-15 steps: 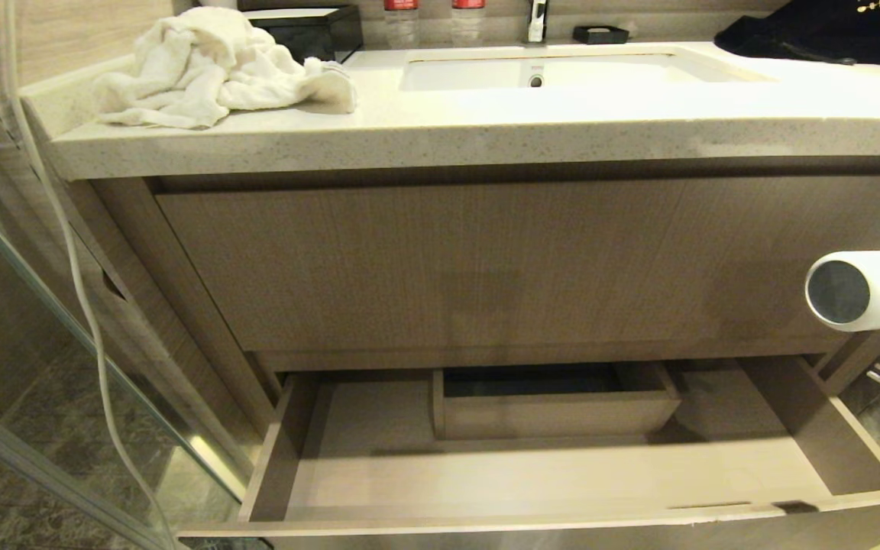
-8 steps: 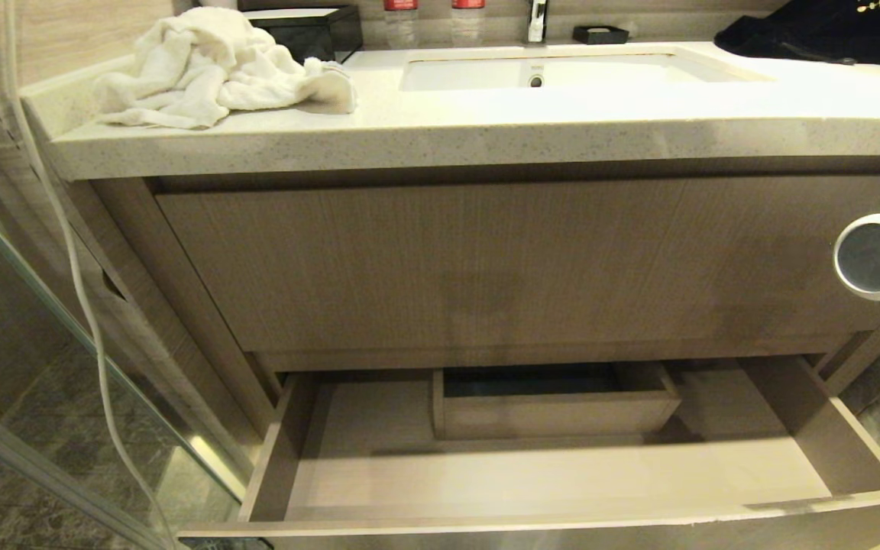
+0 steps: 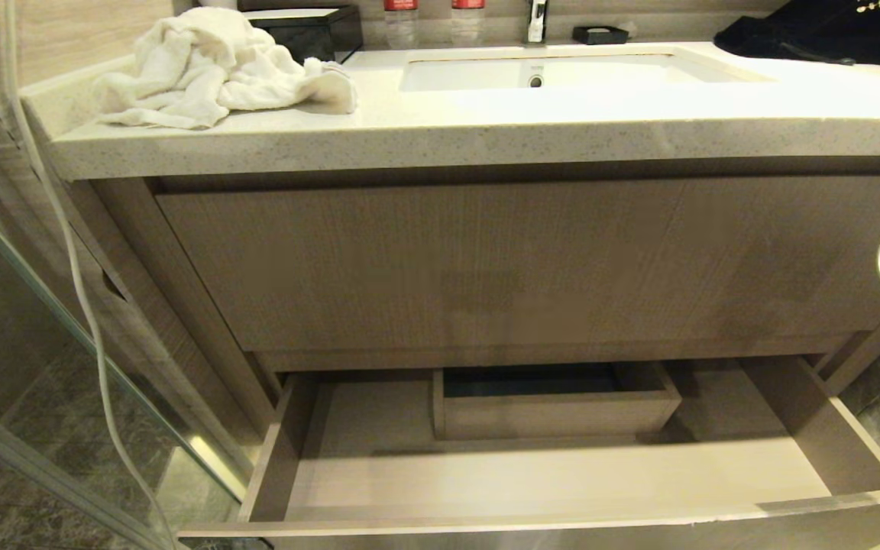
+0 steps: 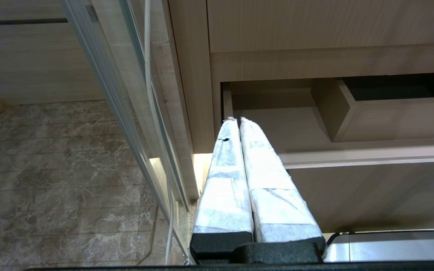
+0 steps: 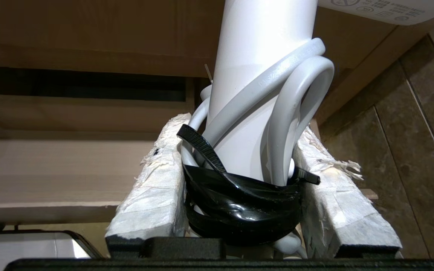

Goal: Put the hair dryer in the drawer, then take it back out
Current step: Place it on the countertop

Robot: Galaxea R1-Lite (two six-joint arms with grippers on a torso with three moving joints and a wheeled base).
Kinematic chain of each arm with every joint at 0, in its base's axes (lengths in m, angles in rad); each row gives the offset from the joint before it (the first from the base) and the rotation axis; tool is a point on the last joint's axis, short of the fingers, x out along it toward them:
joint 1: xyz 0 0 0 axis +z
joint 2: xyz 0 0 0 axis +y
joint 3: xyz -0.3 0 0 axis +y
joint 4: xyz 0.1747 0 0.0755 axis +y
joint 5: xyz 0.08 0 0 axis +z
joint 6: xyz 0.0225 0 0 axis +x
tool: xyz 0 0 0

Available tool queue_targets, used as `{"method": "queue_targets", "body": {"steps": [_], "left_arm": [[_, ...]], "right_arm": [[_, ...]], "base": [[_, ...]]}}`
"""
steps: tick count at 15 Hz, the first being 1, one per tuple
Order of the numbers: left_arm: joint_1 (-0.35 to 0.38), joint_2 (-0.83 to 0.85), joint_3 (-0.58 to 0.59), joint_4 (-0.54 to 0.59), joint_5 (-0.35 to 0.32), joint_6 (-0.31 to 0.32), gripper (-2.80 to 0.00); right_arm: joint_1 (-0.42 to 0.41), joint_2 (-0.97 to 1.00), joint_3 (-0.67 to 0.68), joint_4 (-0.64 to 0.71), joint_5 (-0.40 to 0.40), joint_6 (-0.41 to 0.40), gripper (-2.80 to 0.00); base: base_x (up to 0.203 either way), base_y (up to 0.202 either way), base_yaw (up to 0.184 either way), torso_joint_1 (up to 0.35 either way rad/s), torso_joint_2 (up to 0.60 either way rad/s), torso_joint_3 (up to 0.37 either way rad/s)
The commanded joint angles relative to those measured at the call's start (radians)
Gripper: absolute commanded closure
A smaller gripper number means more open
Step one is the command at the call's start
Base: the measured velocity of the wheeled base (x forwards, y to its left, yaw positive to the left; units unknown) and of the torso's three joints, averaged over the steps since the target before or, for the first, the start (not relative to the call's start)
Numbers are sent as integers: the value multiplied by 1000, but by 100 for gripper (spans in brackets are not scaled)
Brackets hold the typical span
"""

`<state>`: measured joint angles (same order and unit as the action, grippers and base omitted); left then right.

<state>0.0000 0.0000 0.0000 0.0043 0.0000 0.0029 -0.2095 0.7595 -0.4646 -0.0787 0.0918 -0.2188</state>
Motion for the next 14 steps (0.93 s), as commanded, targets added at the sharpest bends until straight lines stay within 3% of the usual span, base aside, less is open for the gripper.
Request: {"method": "queue_targets", "body": {"steps": [1, 7, 14], "left_arm": [[0, 2, 2, 0, 0, 0, 0], [0, 2, 1, 0, 0, 0, 0], [0, 2, 2, 0, 0, 0, 0]], "right_arm": [[4, -7, 6, 0, 3, -6, 0], [68, -2, 7, 2, 5, -10, 0], [79, -6, 14, 0, 2, -9, 0]], "base": [[0, 0, 0, 0, 0, 0], [0, 0, 0, 0, 0, 0], [0, 0, 0, 0, 0, 0]]}}
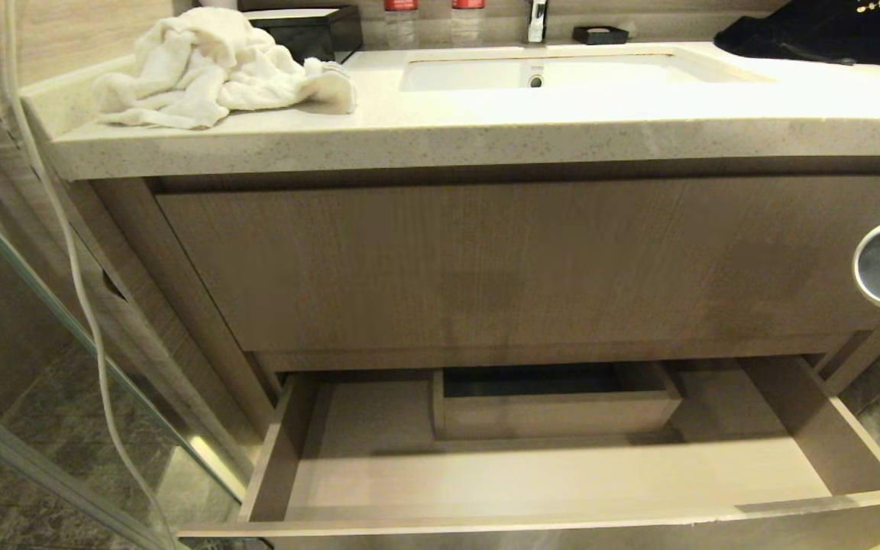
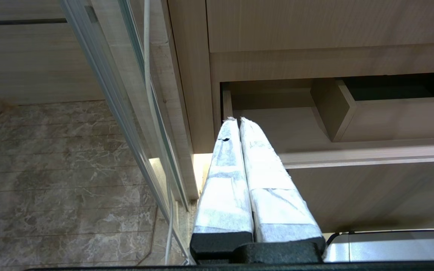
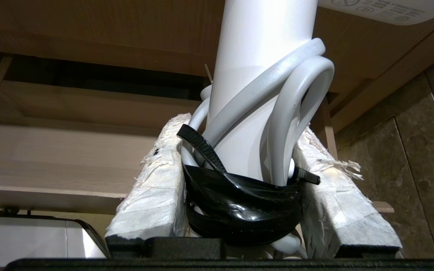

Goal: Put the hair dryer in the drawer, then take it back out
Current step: Place it on the countertop

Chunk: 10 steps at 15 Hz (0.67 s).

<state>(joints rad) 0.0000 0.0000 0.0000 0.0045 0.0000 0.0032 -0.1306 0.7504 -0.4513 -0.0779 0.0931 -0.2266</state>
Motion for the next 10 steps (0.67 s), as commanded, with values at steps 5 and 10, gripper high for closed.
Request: {"method": "queue_targets", "body": {"steps": [5, 10], "left_arm": [[0, 2, 2, 0, 0, 0, 0], [0, 2, 2, 0, 0, 0, 0]], "right_arm": [[0, -11, 13, -4, 2, 1, 0], [0, -14, 13, 0, 2, 1, 0]], "base": [[0, 0, 0, 12, -12, -5], [0, 0, 0, 201, -374, -191]]}}
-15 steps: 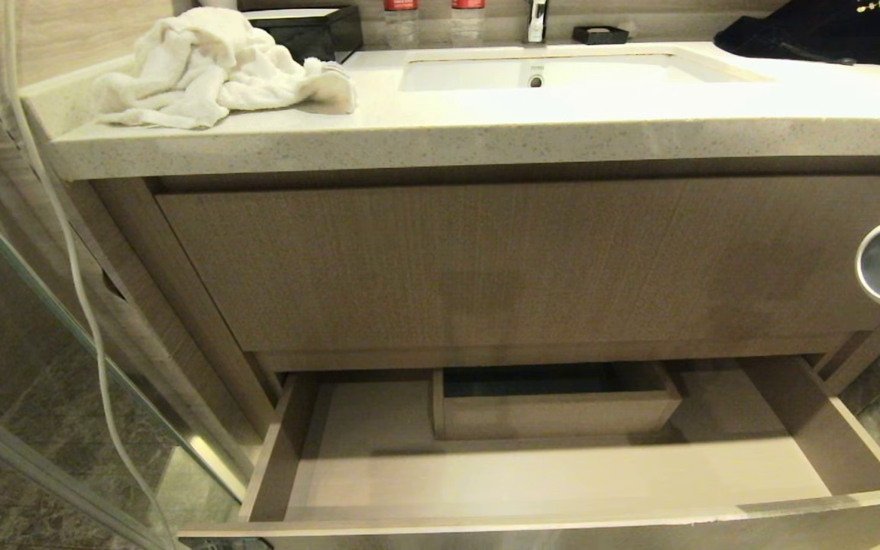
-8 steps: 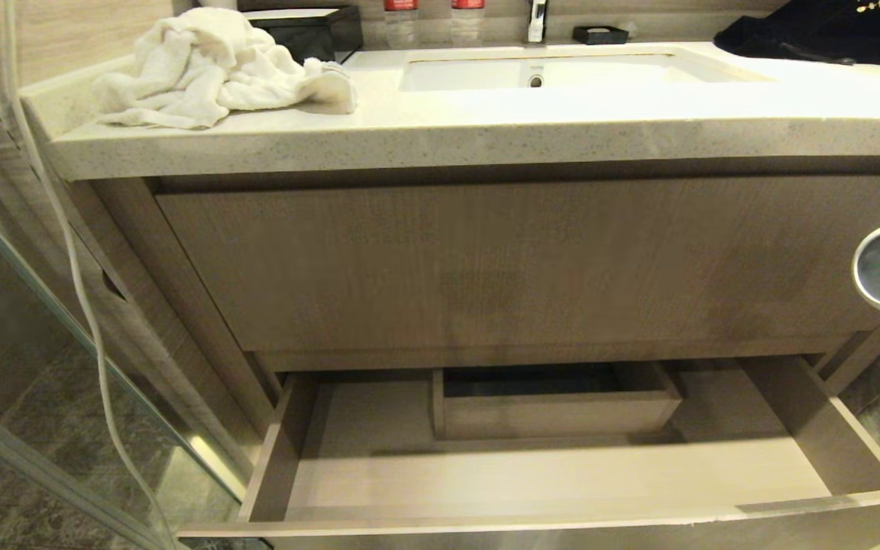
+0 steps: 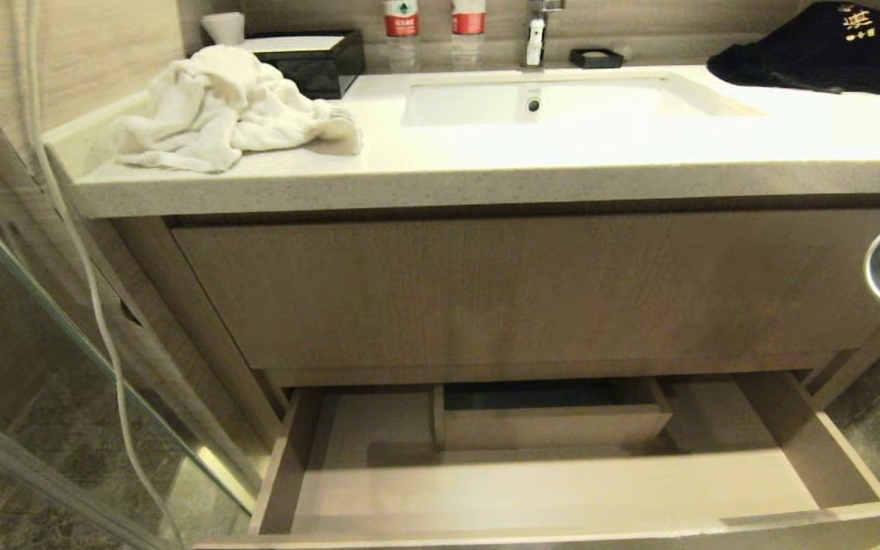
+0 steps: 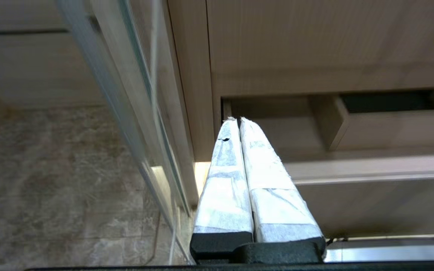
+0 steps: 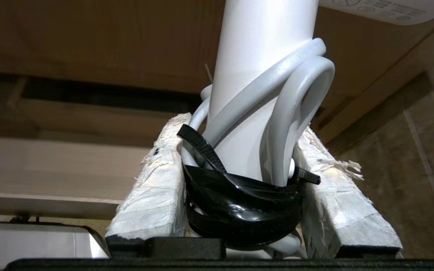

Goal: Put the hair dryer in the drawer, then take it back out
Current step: Place it on the countertop

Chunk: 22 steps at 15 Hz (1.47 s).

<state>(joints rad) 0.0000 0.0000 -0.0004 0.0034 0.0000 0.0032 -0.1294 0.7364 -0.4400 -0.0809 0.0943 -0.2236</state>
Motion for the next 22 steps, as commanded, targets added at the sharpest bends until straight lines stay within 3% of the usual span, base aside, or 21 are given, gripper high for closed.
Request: {"method": "queue_targets", "body": {"steps": [1, 7, 22], "left_arm": [[0, 2, 2, 1, 0, 0, 0], [0, 2, 2, 1, 0, 0, 0], [0, 2, 2, 1, 0, 0, 0]], "right_arm": [[1, 0, 1, 3, 1, -2, 0], [1, 1, -2, -4, 1, -3, 0], [1, 3, 0, 1, -4, -5, 0]], "base": [[0, 0, 0, 217, -511, -218], [0, 0, 0, 141, -480, -237], [0, 0, 0, 308, -521, -261]]}}
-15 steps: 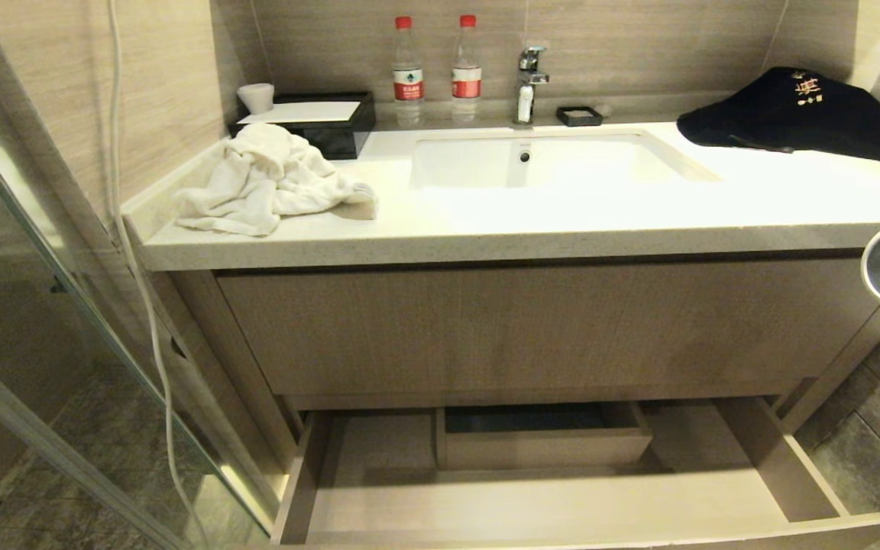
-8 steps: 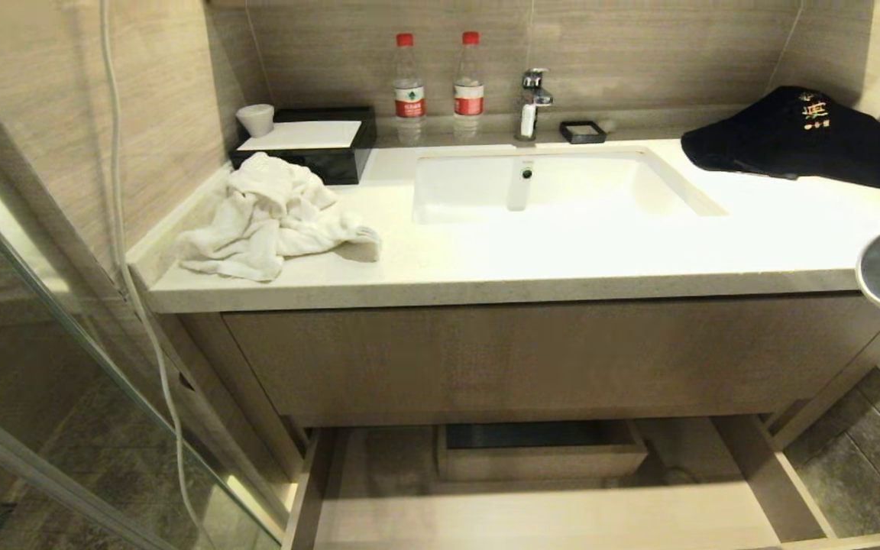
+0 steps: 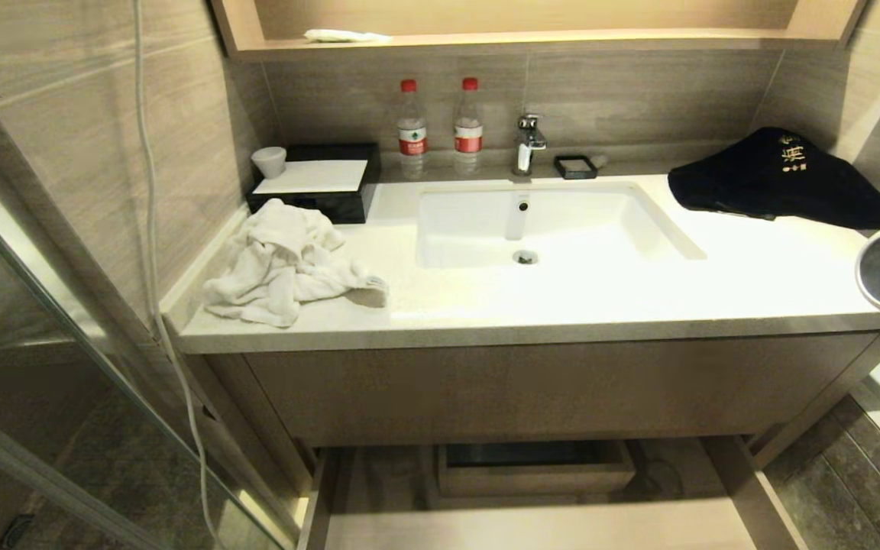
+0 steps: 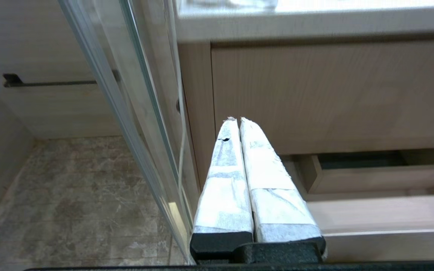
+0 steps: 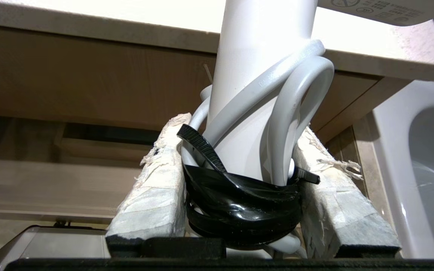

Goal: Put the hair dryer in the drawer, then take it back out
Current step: Place it on the countertop

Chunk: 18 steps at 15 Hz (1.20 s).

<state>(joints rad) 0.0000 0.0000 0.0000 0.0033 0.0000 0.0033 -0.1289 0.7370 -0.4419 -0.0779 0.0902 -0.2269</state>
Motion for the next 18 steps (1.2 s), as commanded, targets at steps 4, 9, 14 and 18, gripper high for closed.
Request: {"method": "queue_targets", "body": {"steps": [4, 9, 14, 18], "left_arm": [[0, 2, 1, 1, 0, 0, 0], [0, 2, 1, 1, 0, 0, 0], [0, 1, 2, 1, 0, 0, 0], [0, 2, 2, 1, 0, 0, 0]], "right_arm": [[0, 5, 0, 3, -3, -2, 0], [-1, 18, -9, 26, -6, -2, 0], [0, 27, -11, 24, -6, -2, 0], [0, 25, -9, 24, -6, -2, 0]], "base": [[0, 0, 0, 126, -240, -121], [0, 0, 0, 9, -14, -8], [0, 0, 0, 0, 0, 0], [0, 0, 0, 0, 0, 0]]}}
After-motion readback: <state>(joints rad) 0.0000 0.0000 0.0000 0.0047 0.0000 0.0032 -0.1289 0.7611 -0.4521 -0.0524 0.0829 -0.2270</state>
